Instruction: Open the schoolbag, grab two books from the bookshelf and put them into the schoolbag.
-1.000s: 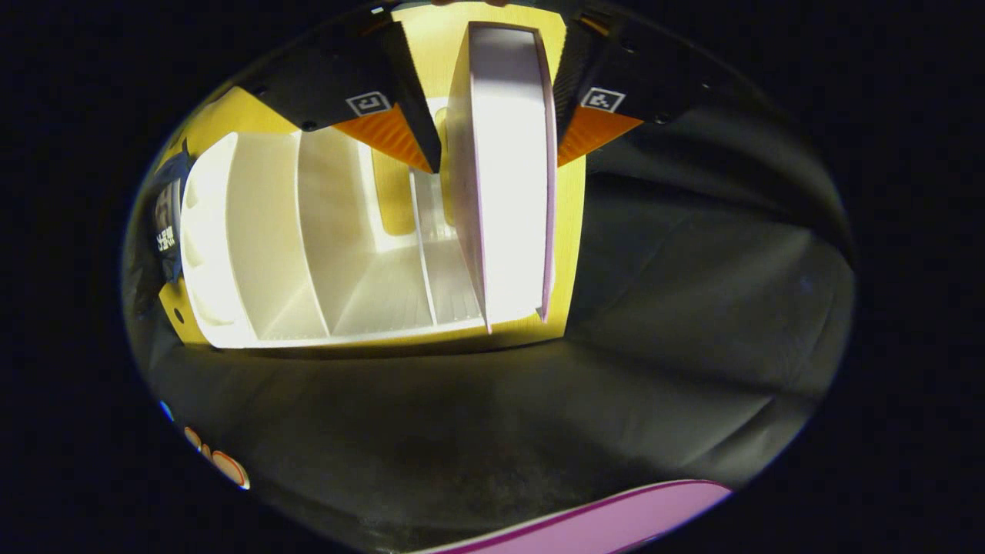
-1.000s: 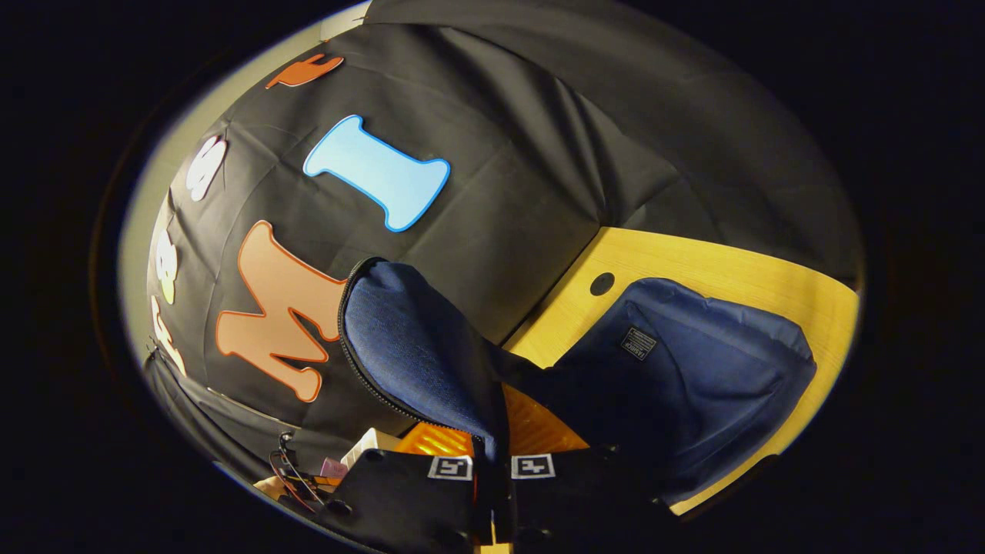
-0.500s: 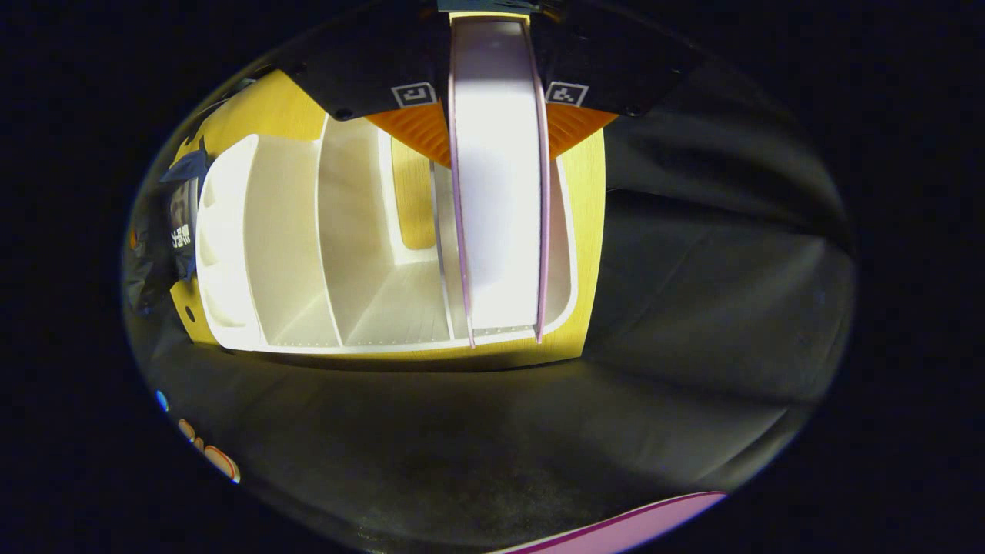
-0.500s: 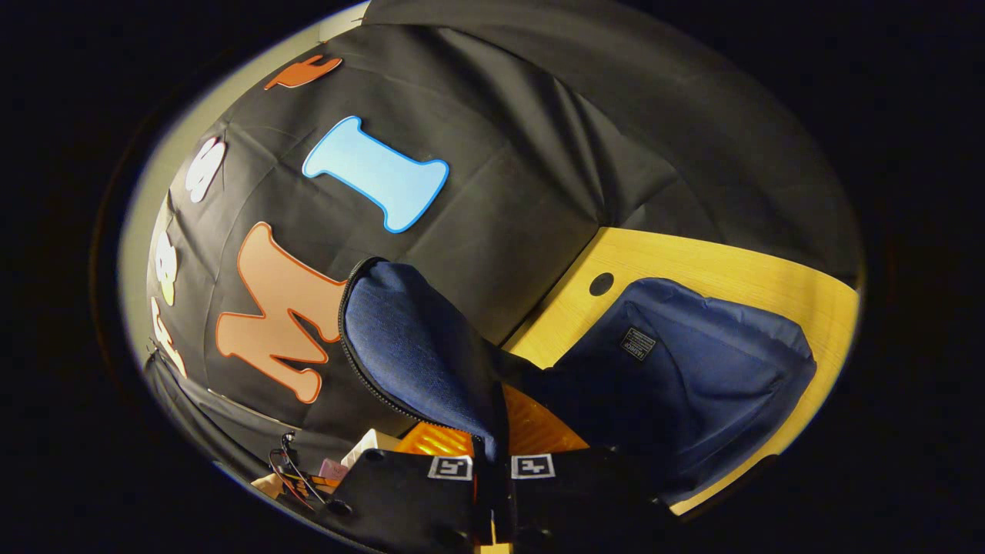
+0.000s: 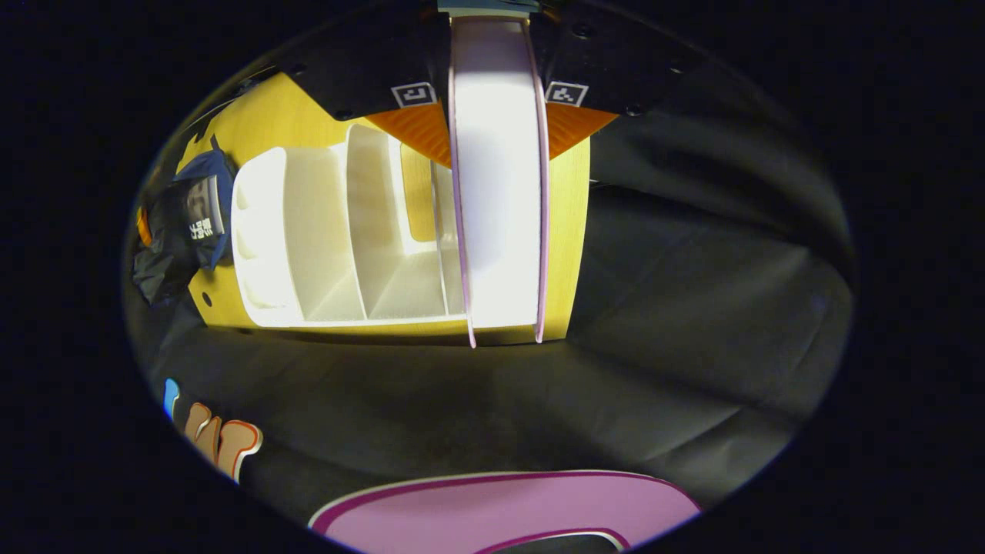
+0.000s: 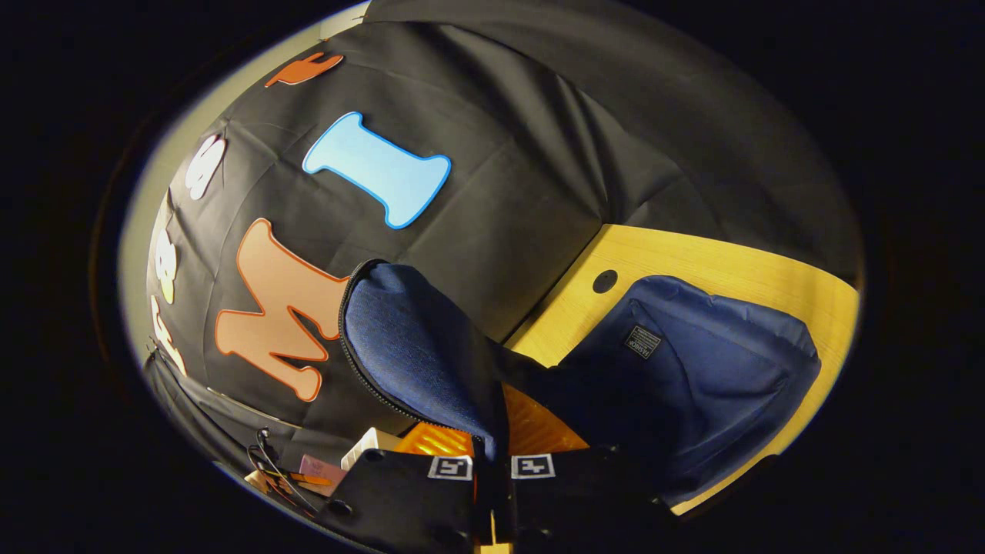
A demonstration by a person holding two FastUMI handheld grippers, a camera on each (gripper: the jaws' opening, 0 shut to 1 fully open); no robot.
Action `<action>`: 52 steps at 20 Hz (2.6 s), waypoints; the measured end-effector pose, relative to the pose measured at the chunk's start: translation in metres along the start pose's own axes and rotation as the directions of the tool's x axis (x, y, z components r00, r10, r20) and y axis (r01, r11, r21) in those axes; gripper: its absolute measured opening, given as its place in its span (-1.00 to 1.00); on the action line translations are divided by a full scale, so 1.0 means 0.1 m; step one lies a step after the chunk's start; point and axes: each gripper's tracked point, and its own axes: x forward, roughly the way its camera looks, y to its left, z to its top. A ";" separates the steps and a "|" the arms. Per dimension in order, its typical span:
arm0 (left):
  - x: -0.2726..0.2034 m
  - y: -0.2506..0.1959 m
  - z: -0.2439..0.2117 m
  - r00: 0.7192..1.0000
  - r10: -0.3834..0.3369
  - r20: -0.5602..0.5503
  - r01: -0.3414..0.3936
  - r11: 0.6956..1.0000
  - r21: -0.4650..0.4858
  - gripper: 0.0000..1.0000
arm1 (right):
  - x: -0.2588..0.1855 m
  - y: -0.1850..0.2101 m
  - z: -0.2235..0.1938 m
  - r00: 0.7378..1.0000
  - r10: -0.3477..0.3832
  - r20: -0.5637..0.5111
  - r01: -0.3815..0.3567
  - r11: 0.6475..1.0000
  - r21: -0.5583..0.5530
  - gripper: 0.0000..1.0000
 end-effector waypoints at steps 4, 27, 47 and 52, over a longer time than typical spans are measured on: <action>-0.25 0.01 0.09 0.999 -0.001 0.040 0.001 1.000 0.015 -0.26 | -0.02 0.00 0.02 1.000 0.002 0.001 -0.002 1.000 0.005 -0.89; -1.62 -0.73 0.15 0.904 -0.326 0.275 0.370 0.921 -0.123 -0.29 | -0.06 0.03 0.03 1.000 0.016 -0.008 -0.016 1.000 0.008 -0.92; -1.36 -2.45 0.31 0.633 -0.676 0.377 0.770 0.503 -0.392 -0.29 | -0.10 0.01 0.04 0.999 0.019 -0.029 -0.019 1.000 -0.004 -0.90; -1.14 -3.11 0.29 0.591 -0.732 0.338 0.794 0.454 -0.404 -0.29 | -0.07 0.02 0.03 0.999 0.028 -0.036 -0.028 1.000 0.005 -0.89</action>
